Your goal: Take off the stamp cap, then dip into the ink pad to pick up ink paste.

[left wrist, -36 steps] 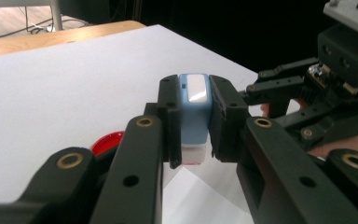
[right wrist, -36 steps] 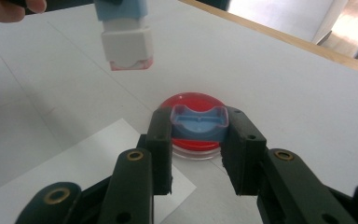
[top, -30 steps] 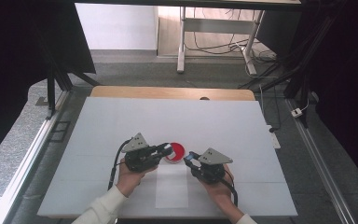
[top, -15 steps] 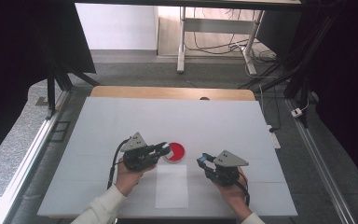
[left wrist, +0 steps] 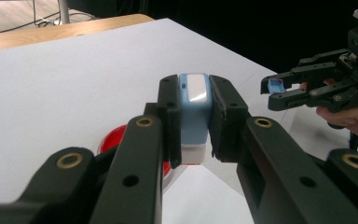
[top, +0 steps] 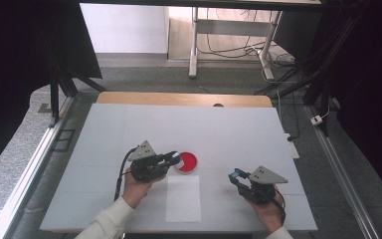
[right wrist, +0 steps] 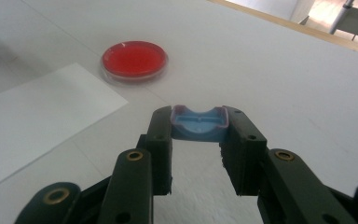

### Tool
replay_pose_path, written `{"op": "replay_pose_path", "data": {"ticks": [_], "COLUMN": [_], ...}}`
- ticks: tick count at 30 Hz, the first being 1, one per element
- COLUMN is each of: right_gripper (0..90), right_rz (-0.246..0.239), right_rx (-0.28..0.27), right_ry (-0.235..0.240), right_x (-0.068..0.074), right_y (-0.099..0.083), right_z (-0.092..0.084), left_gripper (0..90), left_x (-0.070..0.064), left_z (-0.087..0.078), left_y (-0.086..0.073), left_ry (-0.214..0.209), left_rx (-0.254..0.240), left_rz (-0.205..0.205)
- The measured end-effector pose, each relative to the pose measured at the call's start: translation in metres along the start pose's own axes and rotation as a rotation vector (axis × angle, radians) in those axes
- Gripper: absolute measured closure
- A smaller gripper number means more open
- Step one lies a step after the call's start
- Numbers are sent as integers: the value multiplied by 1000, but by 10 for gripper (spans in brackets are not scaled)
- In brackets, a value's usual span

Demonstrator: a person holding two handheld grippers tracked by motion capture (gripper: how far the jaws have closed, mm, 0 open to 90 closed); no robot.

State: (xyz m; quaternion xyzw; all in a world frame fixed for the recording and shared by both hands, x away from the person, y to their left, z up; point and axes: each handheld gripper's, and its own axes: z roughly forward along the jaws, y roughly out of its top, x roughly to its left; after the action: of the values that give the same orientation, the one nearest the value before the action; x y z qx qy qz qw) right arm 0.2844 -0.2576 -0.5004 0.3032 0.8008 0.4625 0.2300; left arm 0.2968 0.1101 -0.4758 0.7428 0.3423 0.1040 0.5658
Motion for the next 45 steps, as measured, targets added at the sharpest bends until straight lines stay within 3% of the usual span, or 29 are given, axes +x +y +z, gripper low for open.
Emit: {"op": "replay_pose_path", "data": {"ticks": [15,24,29,35,42,45], "right_gripper": [643,642,642,642,642,642], "right_rz": [-22,-26,-22,-23,-18,-18], "right_rx": [-21,-8,-5,10,15,16], "right_ry": [-54,-35,-31,-32,-31,-31], "right_x": [-19,-21,-20,-19,-19,-19], "right_y": [-13,-14,-13,-14,-14,-15], "right_z": [-27,-20,-20,-17,-17,-17], "left_gripper": [754,754,754,754,754,754], "left_x": [2,7,10,12,19,24], "left_z": [-2,-4,-2,0,14,19], "left_y": [2,10,12,15,18,16], "left_ry": [8,3,-4,-5,21,49], "left_rx": [1,18,19,23,53,73], "left_rz": [10,33,13,21,16,35]}}
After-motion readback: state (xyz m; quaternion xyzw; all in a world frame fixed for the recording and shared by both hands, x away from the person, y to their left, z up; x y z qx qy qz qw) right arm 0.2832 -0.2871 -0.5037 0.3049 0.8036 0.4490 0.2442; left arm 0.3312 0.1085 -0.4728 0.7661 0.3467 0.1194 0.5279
